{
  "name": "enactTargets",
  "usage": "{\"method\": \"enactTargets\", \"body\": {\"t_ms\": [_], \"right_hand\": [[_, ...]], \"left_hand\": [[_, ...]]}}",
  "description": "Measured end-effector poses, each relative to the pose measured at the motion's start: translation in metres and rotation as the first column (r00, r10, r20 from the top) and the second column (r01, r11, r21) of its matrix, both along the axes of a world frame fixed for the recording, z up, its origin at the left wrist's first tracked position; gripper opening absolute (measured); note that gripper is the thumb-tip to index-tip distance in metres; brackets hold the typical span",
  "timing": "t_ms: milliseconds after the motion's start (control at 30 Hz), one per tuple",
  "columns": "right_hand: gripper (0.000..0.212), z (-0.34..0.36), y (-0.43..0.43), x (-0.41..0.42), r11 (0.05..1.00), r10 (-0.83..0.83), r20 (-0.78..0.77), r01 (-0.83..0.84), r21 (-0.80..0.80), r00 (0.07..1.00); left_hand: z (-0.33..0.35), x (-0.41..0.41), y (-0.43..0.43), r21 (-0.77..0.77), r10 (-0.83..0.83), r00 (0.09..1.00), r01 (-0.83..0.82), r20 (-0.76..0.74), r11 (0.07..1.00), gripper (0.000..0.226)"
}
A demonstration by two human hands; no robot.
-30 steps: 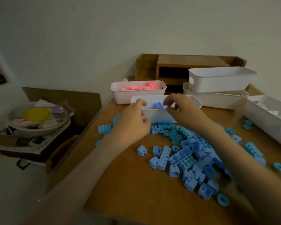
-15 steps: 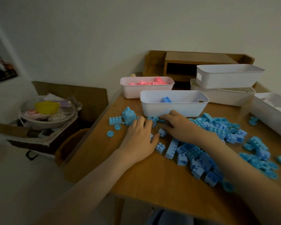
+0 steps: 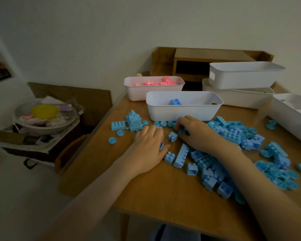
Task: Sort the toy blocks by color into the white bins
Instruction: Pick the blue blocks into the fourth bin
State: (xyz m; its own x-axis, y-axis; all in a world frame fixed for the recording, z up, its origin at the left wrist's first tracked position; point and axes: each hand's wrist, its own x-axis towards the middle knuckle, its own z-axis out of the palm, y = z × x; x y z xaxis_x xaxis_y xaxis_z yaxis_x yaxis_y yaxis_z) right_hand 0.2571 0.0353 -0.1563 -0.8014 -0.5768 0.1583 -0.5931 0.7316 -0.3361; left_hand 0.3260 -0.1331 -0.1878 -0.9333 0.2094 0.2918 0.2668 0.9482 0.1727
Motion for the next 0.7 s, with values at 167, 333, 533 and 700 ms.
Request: {"method": "enactTargets", "body": {"t_ms": [167,333,533,700], "right_hand": [[0.017,0.003,-0.003,0.007,0.994,0.033,-0.001,-0.033,-0.101,0.999],[0.026,0.003,-0.008,0.011,0.982,0.180,0.107,-0.172,-0.078,0.978],[0.011,0.001,-0.009,0.013,0.985,0.174,0.133,-0.170,-0.038,0.976],[0.017,-0.003,-0.010,0.010,0.989,0.068,0.112,-0.053,-0.136,0.991]], "left_hand": [[0.009,0.006,0.003,0.213,0.023,0.999,-0.018,-0.022,0.977,0.015],[0.003,0.002,0.000,0.140,0.115,0.993,-0.116,0.019,0.983,0.050],[0.000,-0.002,-0.002,0.073,0.132,0.990,-0.135,0.046,0.988,0.047],[0.000,0.000,-0.002,0.114,0.131,0.991,-0.129,-0.012,0.985,0.025]]}}
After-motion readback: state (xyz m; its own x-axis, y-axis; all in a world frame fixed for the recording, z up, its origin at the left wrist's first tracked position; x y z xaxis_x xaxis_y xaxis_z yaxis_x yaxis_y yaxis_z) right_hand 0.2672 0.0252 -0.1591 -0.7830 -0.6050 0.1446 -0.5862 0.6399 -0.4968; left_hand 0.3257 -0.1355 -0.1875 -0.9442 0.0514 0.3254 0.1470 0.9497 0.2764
